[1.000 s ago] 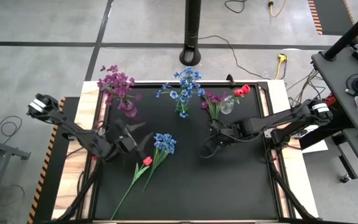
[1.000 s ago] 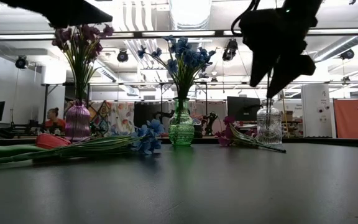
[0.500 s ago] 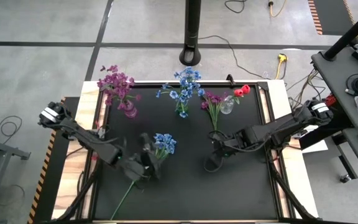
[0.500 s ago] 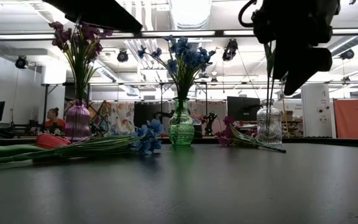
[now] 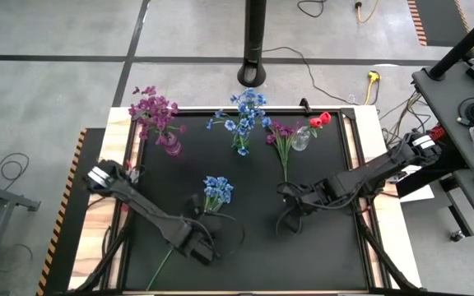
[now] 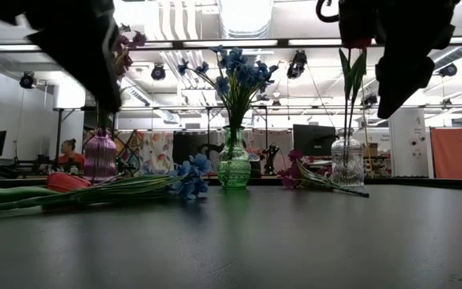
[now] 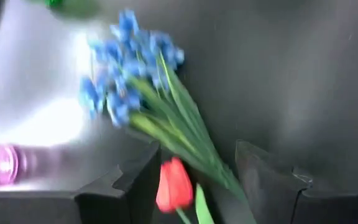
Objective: Sort flowers into vase by color
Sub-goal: Put the red tulip into the transparent vase
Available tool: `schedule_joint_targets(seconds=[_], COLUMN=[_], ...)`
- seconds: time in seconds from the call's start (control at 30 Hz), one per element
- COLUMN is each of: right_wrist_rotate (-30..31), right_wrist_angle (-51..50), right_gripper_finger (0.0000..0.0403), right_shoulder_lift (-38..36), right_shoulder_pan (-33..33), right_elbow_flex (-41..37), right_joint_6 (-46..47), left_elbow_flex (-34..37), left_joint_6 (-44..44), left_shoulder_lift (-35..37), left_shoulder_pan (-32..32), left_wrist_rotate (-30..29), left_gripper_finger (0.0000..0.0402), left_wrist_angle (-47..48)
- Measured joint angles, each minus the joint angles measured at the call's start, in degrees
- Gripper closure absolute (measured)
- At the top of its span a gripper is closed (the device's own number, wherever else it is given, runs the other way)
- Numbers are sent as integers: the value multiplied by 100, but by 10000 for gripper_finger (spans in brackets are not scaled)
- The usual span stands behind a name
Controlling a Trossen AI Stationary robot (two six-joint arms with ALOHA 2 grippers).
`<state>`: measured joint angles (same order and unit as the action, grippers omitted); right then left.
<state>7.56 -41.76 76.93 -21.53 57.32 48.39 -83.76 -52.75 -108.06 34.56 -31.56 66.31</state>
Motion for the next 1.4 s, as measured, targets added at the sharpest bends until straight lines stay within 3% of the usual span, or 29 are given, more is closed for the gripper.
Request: schedule_joint_targets(seconds=[0.37, 0.6, 0.77, 1.03, 1.17, 1.4], right_wrist_rotate=[149, 164, 190, 304, 306, 306], right_wrist_angle=[5, 26, 31, 48, 48, 50], right_gripper_finger=[129, 129, 129, 129, 129, 129], right_shoulder_lift=[2, 2, 2, 2, 2, 2], right_shoulder_pan=[-407, -539, -550, -550, -548, -550], right_elbow_flex=[-37, -38, -39, -39, -39, -39], right_joint_6=[-60, -47, -45, -45, -45, -81], left_elbow_flex=[196, 639, 1057, 1720, 1857, 1825], left_joint_6=[-1488, -2752, -3318, -3340, -3334, -3332], left_shoulder_lift=[-150, -23, -23, 8, 27, 38], left_shoulder_pan=[470, 846, 1059, 1084, 1105, 1139], left_wrist_rotate=[1684, 2295, 2498, 2466, 2460, 2445], left_gripper_finger=[212, 212, 212, 215, 250, 377], left_wrist_angle=[375, 408, 127, -697, -870, -907])
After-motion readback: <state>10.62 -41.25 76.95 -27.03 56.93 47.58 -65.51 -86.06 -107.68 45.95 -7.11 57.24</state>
